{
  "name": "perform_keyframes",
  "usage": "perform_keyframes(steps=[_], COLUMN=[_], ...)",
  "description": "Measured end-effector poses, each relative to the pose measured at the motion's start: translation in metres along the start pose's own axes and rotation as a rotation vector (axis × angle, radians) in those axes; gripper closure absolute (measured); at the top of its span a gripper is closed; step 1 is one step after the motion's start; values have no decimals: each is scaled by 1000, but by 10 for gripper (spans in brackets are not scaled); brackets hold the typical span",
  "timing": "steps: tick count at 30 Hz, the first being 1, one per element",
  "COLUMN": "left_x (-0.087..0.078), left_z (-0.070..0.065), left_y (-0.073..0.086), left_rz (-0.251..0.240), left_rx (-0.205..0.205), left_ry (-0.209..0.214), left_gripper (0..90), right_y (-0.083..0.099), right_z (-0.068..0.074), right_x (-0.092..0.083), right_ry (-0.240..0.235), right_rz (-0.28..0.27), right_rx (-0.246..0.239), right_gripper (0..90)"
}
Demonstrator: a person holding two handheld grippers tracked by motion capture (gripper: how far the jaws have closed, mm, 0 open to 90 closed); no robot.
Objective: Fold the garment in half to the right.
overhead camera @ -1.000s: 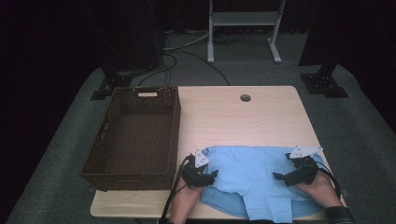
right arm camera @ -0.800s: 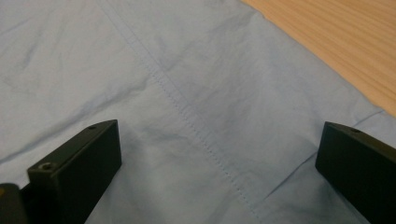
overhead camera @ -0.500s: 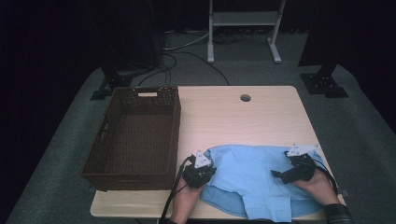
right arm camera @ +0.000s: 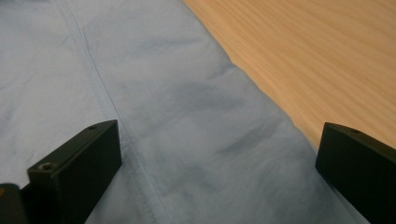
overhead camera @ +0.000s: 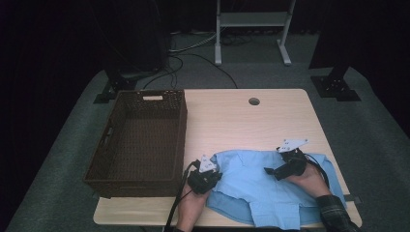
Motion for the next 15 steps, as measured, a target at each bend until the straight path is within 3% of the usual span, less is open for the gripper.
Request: perform_keyframes(steps=[2, 7, 15], left_x=[-1, -9, -29], left_z=[0, -3, -12], left_y=[-1, -8, -33], left_rz=[-7, -45, -124], left_rx=[-26, -38, -50], left_ry=[3, 11, 95], left_gripper=[884, 885, 884], right_y=[0, 0, -4], right_z=[0, -1, -2], right_x=[1, 4, 8], right_ry=[-9, -38, -36], right_rz=[-6, 4, 4], right_rx=[-2, 6, -1], right_gripper=[0, 0, 0])
Point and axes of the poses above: each handheld gripper's, and its own axes: x roughly forward along the jaws, y roughly out of its underside, z roughly to its left, the point moved 4 cm from there along x, roughly forward along the jaws, and after that the axes turned 10 degrees about -x, right-handed, at the moved point
